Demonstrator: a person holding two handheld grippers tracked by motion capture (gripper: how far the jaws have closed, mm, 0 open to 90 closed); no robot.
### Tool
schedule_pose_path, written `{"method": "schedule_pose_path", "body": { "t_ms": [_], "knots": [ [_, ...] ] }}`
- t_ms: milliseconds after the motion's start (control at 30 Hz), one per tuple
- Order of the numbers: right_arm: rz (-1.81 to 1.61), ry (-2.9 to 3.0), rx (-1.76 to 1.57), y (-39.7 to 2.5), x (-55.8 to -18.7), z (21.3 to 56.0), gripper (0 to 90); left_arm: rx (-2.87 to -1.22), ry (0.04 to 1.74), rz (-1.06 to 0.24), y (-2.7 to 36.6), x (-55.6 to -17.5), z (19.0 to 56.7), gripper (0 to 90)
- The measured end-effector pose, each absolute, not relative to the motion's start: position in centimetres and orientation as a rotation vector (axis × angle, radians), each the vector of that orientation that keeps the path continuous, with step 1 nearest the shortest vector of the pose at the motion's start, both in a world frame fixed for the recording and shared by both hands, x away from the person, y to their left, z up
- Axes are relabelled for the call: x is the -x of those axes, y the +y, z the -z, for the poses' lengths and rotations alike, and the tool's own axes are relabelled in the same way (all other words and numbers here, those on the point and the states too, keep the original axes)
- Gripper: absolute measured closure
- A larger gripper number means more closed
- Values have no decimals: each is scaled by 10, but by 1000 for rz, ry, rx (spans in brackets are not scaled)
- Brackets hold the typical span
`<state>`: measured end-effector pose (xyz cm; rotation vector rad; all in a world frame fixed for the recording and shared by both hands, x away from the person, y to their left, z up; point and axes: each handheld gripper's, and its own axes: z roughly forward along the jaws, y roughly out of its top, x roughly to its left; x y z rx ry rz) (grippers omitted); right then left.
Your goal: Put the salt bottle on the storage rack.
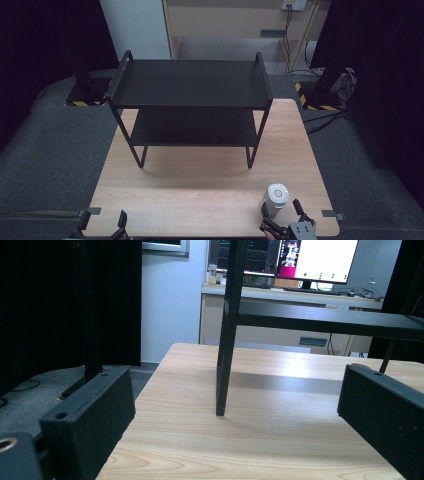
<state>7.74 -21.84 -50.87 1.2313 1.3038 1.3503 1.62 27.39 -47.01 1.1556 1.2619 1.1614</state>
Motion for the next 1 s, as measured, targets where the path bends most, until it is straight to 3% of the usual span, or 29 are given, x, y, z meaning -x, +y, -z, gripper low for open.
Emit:
{"method": "schedule_pose_path", "body": {
  "t_ms": [467, 733, 1000],
  "knots": [
    [-1247, 1292, -1206, -199, -99, 520, 130, -1168, 1270, -1155, 271, -23, 472, 11],
    [-1230, 1282, -1211, -195, -99, 523, 310, -1165, 1268, -1155, 272, -25, 472, 11],
    [-1233, 1320, -1227, -195, -95, 508, 317, -1155, 1270, -1147, 274, -26, 472, 13]
  ]
}}
